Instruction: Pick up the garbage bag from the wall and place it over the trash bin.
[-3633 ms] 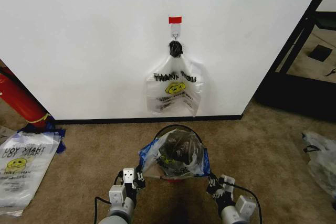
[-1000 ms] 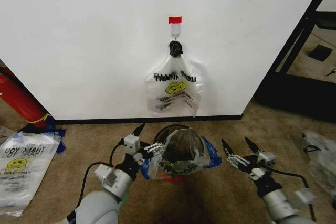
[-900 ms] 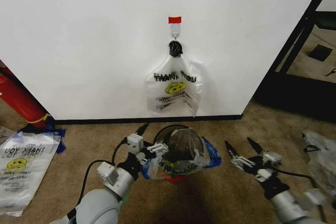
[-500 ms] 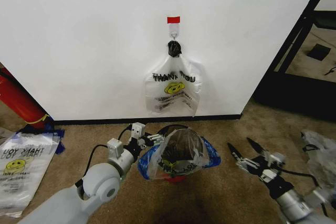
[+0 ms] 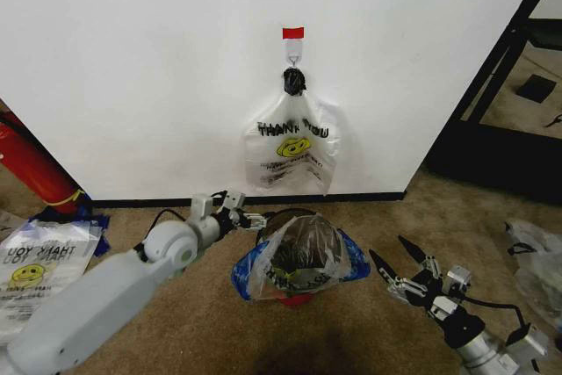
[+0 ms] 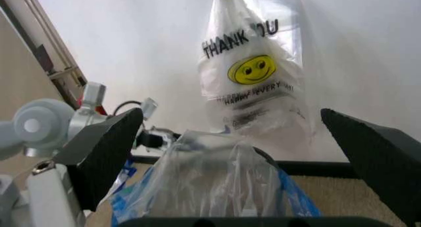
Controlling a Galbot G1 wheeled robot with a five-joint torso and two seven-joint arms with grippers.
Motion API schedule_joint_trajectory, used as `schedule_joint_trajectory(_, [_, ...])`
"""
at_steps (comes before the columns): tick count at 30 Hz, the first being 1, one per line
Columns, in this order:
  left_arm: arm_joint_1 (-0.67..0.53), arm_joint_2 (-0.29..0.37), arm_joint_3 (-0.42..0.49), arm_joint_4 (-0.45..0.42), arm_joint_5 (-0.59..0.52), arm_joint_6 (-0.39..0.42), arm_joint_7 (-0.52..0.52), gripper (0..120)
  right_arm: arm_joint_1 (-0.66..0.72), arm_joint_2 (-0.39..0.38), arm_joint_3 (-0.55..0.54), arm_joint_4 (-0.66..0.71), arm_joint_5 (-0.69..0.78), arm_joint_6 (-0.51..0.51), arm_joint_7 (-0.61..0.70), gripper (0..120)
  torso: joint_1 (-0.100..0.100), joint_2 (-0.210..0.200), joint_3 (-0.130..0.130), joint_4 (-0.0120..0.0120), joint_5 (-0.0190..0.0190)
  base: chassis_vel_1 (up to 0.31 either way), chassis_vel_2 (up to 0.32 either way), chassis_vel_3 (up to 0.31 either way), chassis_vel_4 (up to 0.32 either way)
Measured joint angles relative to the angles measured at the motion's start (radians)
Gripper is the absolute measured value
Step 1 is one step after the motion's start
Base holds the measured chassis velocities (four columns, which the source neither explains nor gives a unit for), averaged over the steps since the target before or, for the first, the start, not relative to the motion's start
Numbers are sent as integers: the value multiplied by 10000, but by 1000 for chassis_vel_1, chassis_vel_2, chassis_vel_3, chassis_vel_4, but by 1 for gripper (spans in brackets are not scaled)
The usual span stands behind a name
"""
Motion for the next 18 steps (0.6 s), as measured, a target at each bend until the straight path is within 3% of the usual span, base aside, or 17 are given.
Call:
schedule_joint_trajectory(6, [-621,-387,824,613,100,171,263,74,-125,158,-18,102,-85,37,11,100,-1,0,0,-1,1,0,0,0,0])
schedule_joint_trajectory(12, [-1306,-469,1609,1096,21,58,289,53,-350,325,66,251,-139,115,53,100,-1,0,0,-1,1,0,0,0,0])
schedule_joint_trajectory(18, [-1478,-458,1750,954,-350,273,-56,31,-453,431,145,251,-205,203,87,100,-1,0,0,0,0,0,0,0,0])
